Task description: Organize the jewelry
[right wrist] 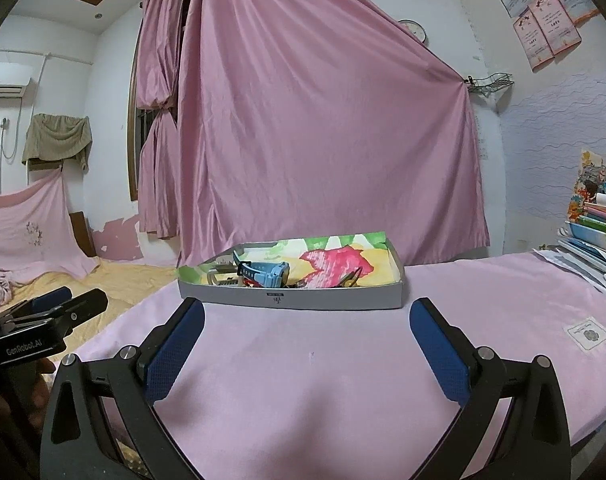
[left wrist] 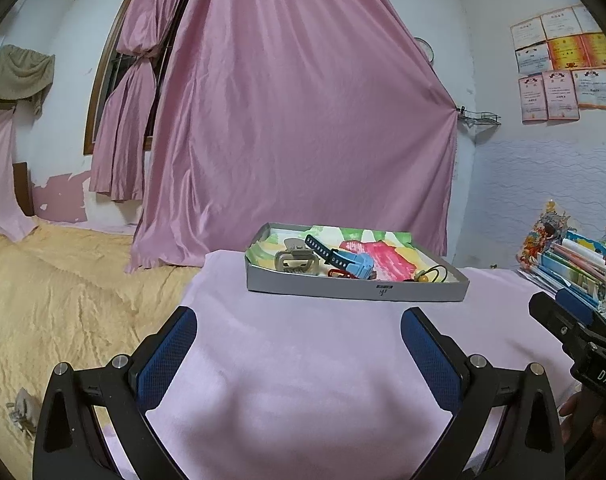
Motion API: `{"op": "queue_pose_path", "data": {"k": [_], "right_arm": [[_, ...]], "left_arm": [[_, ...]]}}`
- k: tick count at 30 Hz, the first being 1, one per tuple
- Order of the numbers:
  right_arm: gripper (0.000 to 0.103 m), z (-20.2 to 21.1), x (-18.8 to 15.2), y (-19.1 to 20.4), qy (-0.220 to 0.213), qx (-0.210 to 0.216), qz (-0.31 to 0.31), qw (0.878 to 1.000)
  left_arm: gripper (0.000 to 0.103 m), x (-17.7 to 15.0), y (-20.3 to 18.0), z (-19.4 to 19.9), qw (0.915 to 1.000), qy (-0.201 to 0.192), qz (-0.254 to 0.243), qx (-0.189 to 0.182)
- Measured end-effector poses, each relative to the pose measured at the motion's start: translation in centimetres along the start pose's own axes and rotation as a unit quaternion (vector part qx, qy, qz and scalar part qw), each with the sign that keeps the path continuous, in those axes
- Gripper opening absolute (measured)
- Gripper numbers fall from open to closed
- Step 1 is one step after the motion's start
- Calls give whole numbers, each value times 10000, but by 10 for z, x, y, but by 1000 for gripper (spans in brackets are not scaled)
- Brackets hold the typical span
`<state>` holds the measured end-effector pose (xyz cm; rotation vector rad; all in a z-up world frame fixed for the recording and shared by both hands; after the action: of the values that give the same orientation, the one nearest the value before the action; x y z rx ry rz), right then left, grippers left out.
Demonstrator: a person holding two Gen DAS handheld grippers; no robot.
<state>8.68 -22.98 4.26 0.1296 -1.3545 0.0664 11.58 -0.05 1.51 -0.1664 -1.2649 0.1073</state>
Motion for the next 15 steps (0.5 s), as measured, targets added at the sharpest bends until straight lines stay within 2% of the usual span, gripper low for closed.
{"op": "queue_pose_path", "data": {"k": [15], "right_arm": [[101, -2, -1, 3, 51, -38, 1, 10000]], "left_arm": [[102, -1, 1, 3, 10000, 1, 0, 0]]}}
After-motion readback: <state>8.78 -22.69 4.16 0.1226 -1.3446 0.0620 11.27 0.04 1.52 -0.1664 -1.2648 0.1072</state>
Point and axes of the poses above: each gripper's, at about its wrist camera, not at the fingertips, and z roughly against the way its jaws point, y to its left, x to its top, the point moved 6 cm from there along -z, roughly the way its jaws point, and after that the axes turned 4 degrees about z, right-handed, at the moved point
